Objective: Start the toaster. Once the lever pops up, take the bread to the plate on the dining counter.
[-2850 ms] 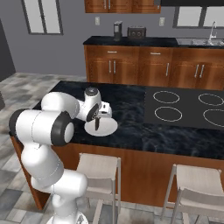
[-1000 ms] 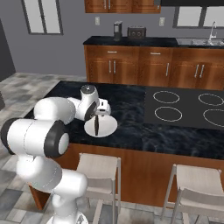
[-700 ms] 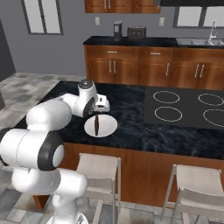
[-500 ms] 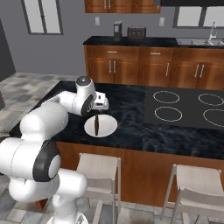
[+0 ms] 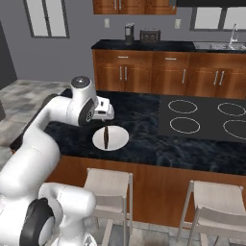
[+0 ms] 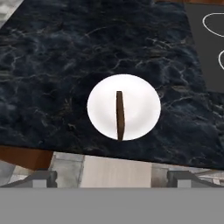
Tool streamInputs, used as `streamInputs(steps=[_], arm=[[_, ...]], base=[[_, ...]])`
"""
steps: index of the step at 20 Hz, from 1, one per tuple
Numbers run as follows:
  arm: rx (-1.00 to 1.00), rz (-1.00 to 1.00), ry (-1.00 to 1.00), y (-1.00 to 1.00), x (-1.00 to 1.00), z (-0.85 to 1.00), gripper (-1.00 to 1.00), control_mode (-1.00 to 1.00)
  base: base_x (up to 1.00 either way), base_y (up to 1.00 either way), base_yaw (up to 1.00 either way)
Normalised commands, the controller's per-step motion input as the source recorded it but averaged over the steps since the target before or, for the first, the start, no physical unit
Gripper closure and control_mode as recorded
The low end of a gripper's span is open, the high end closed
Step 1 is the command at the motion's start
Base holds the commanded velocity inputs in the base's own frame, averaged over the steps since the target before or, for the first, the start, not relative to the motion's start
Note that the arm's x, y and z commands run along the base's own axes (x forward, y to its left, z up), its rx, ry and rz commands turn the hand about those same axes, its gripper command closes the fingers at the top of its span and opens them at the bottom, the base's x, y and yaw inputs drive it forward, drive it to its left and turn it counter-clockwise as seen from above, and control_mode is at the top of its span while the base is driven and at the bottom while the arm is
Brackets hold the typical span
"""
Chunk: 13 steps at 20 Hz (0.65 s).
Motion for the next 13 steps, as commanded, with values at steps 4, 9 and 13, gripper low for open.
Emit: streamInputs(steps=[4,9,13], arm=[[0.00,0.00,0.00,0.00,-1.00,0.50,-1.00,-1.00],[0.00,0.00,0.00,0.01,-0.88,0.58,-1.00,-1.00],[0.00,0.00,0.00,0.00,-0.71,0.56,-1.00,-1.00]], base=[[0.00,0.00,0.00],[0.00,0.00,0.00],[0.00,0.00,0.00]])
